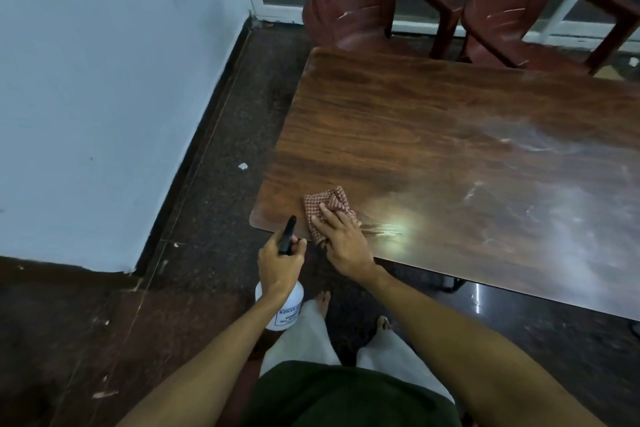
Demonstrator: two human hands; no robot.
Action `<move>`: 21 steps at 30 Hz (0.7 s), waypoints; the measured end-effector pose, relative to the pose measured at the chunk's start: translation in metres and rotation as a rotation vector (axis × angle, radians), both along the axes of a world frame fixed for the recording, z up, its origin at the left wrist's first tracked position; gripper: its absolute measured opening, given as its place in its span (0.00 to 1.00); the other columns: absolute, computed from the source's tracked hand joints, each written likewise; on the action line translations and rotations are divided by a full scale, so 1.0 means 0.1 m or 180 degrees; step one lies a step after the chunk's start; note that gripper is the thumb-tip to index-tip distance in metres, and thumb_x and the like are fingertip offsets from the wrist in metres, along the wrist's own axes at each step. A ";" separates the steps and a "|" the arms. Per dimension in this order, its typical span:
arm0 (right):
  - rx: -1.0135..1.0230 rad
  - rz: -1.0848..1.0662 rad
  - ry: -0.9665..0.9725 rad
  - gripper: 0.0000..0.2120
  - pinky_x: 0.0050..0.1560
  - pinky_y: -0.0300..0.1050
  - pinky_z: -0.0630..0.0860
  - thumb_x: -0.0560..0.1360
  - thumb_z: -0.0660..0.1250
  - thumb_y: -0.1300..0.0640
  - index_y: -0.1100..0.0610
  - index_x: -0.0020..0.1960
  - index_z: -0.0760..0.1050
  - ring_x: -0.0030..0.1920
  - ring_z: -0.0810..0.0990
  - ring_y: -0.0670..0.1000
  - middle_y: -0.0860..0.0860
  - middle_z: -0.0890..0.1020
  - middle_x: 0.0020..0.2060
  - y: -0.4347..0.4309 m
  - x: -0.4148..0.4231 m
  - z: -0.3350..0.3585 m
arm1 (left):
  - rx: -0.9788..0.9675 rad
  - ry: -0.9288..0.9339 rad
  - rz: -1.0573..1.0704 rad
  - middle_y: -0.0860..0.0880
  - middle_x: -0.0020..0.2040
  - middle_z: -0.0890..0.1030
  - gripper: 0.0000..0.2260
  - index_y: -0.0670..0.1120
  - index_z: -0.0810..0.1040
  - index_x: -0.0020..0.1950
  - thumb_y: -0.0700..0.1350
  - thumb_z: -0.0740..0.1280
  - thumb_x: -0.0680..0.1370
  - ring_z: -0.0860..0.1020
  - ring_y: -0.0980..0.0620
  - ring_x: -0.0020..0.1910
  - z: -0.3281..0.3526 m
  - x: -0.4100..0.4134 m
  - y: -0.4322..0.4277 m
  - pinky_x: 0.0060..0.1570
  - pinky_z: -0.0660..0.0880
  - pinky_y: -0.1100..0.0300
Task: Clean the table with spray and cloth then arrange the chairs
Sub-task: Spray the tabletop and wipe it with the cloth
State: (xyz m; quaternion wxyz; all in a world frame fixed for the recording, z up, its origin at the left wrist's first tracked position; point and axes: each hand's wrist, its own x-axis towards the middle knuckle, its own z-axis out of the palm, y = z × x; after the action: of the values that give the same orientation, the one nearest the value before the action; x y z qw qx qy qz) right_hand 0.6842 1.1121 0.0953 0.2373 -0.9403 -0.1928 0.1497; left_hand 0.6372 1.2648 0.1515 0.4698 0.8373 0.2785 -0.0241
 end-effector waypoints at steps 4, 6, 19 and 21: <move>-0.0019 -0.0056 0.0011 0.35 0.77 0.65 0.46 0.73 0.64 0.58 0.52 0.79 0.60 0.79 0.49 0.61 0.53 0.52 0.81 0.68 0.25 -0.03 | 0.0000 -0.0132 0.0199 0.53 0.35 0.80 0.06 0.49 0.79 0.42 0.40 0.73 0.77 0.79 0.58 0.37 -0.03 0.15 0.50 0.43 0.74 0.57; 0.0041 0.0383 -0.0017 0.33 0.77 0.64 0.45 0.75 0.65 0.57 0.51 0.79 0.59 0.79 0.51 0.61 0.53 0.53 0.80 1.08 0.35 -0.05 | 0.0085 -0.0228 0.0258 0.52 0.36 0.81 0.05 0.48 0.80 0.43 0.40 0.74 0.76 0.79 0.58 0.37 -0.07 0.20 0.78 0.40 0.73 0.60; -0.0165 -0.0779 -0.0145 0.37 0.78 0.61 0.50 0.72 0.60 0.60 0.47 0.80 0.56 0.80 0.48 0.56 0.48 0.51 0.81 0.44 -0.12 -0.03 | -0.0199 -0.0286 -0.0290 0.52 0.35 0.81 0.06 0.48 0.80 0.41 0.40 0.74 0.75 0.80 0.57 0.36 -0.16 0.45 0.72 0.38 0.74 0.63; -0.0258 -0.0303 -0.0225 0.38 0.78 0.58 0.49 0.72 0.59 0.59 0.45 0.80 0.53 0.80 0.49 0.55 0.46 0.49 0.81 0.15 -0.25 -0.03 | -0.0264 -0.0314 -0.0555 0.51 0.34 0.81 0.07 0.49 0.79 0.41 0.40 0.74 0.75 0.80 0.55 0.35 -0.11 0.44 0.45 0.37 0.76 0.59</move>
State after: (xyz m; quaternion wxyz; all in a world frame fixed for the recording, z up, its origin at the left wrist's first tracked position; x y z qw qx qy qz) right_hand 0.6593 1.1274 0.0919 0.1990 -0.9619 -0.1499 0.1125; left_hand 0.6813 1.3103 0.1401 0.5134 0.8383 0.1799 -0.0352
